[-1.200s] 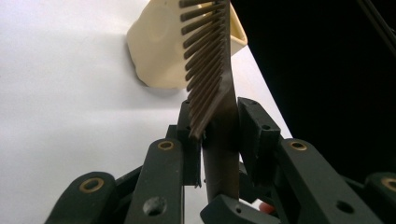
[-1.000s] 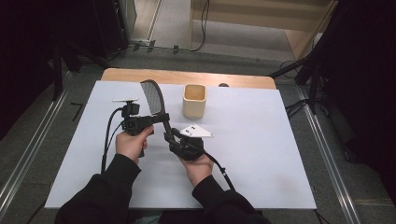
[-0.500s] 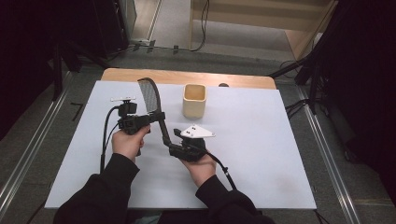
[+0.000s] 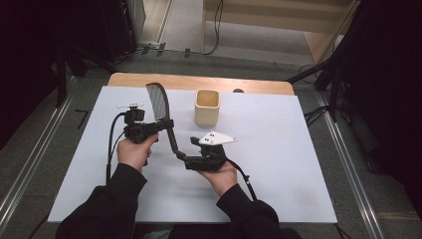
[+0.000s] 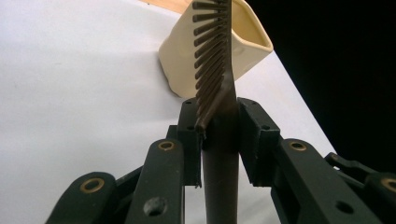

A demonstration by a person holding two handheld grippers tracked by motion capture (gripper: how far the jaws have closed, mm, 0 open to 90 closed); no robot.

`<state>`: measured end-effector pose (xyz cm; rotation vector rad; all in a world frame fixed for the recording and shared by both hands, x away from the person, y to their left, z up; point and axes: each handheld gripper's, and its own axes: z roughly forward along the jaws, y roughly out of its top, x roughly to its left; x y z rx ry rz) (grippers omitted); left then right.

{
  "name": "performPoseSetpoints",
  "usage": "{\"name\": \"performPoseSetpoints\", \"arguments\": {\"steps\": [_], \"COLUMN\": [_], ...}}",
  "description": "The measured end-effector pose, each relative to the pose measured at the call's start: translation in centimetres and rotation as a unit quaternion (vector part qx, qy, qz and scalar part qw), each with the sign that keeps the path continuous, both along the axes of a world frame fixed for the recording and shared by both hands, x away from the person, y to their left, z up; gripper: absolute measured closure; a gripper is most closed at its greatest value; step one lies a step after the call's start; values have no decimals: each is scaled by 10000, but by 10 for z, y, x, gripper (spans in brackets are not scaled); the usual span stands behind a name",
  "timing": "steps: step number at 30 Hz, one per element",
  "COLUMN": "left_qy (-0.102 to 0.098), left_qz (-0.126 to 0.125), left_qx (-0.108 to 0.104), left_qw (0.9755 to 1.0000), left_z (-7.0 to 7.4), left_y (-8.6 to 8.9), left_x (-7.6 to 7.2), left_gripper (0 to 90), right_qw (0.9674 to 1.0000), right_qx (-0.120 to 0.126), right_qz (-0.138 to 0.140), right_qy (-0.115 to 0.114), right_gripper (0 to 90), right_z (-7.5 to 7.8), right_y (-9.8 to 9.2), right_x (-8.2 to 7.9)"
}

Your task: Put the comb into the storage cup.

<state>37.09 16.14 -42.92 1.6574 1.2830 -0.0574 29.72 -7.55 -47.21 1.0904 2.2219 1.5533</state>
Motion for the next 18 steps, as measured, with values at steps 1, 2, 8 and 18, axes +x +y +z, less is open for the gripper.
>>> {"name": "performPoseSetpoints", "arguments": {"steps": [1, 2, 8, 18], "left_qy": [-8, -11, -2, -39], "left_qz": [-2, -4, -22, 3], "left_qx": [0, 0, 29, 41], "left_qw": [10000, 10000, 10000, 10000], "left_z": [0, 0, 0, 0], "left_y": [0, 0, -1, 0], "left_x": [0, 0, 0, 0], "left_gripper": [726, 726, 726, 725], "right_qw": [10000, 10000, 9998, 9986], "right_qx": [-11, -74, -177, -514], "right_qz": [13, -4, 39, 96], "right_qy": [13, 24, 61, -59], "right_gripper": [243, 240, 226, 210], "right_z": [0, 0, 1, 3], "right_y": [-1, -1, -9, -19], "right_x": [0, 0, -1, -5]}}
